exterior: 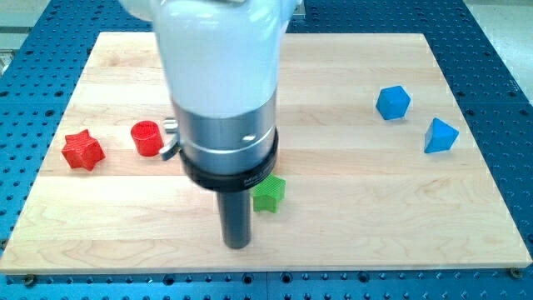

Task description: Slide the triangle vertically below the blue cube

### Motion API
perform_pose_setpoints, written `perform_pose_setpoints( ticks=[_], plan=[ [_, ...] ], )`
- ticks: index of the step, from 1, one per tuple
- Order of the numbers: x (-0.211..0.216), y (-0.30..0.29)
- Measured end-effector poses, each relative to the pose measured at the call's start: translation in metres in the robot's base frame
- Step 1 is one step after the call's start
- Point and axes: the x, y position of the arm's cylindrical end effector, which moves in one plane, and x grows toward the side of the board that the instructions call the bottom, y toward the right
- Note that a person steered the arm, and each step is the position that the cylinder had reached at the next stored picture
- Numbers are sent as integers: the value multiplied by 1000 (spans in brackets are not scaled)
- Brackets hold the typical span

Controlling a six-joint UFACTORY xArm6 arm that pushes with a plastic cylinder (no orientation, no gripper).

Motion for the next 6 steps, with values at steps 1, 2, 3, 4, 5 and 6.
perform_pose_setpoints(
  ticks=[1, 2, 3, 4, 5, 6],
  plan=[
    [-14, -43],
    [-13, -43],
    [18, -18],
    [-5, 127],
    [-42, 269],
    [-80, 385]
  ],
)
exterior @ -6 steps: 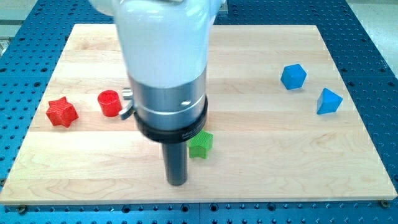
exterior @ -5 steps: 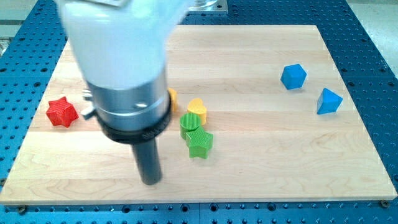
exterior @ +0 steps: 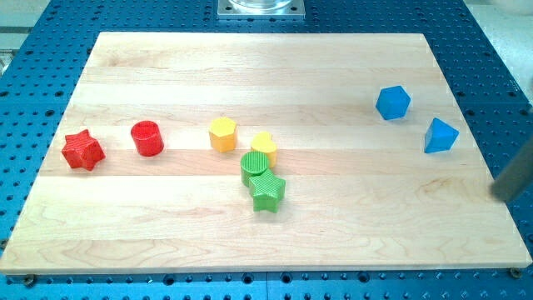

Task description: Slide the triangle vertically below the blue cube

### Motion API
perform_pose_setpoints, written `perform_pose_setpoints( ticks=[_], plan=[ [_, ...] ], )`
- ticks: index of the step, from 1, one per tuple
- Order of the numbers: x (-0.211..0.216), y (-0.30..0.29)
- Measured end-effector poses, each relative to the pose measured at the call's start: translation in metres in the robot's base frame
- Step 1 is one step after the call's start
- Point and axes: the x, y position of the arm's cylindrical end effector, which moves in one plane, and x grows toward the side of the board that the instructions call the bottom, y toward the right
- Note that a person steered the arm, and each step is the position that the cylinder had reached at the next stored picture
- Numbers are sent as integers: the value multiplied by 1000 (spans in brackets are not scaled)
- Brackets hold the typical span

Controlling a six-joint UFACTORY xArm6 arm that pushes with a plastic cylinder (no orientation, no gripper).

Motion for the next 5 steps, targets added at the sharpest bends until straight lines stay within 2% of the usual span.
perform_pose_setpoints(
  ticks=[1, 2, 3, 4, 5],
  plan=[
    [-34, 0],
    [-91, -38],
    [-84, -121],
    [-19, -160],
    [11, -186]
  ],
)
